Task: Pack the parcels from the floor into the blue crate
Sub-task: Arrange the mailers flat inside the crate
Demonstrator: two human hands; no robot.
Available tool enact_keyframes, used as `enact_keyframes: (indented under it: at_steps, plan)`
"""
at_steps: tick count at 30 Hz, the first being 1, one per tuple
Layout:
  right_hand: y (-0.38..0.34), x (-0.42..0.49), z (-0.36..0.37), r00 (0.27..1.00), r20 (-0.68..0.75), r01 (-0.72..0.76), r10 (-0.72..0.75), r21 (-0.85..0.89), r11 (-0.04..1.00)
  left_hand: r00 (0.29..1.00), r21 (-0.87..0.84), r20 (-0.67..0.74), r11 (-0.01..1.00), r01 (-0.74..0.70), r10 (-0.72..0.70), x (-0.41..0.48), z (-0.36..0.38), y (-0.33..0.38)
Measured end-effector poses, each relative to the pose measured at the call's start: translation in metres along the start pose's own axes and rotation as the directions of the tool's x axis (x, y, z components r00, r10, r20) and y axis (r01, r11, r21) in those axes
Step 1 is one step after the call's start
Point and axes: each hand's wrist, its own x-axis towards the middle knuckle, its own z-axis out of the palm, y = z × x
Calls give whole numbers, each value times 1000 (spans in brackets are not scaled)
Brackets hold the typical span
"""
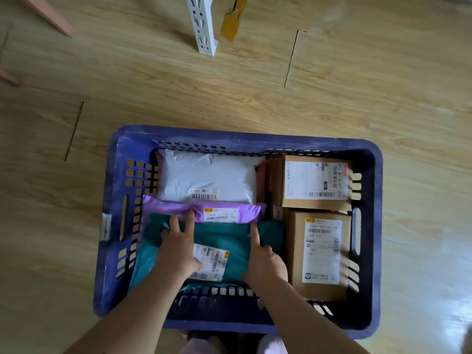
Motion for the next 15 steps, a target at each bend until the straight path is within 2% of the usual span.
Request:
enact_keyframes:
  at_steps: [3,8,11,15]
  plan:
    - [2,-14,-21,1000,18,2,-1,-47,999,1000,-3,5,1000,-20,20,-8,-15,-3]
    - [7,-54,-72,995,-11,94,-94,-46,995,984,20,-152,996,-91,93,-40,-63,3]
    - [12,-91,-114,989,-38,138,-141,-71,988,967,-8,-194,986,-168,163,-71,-104,21]
    - [18,-155,-168,982,-112,155,-154,-1,988,924,23,-265,960,-280,276,-125,-166,49]
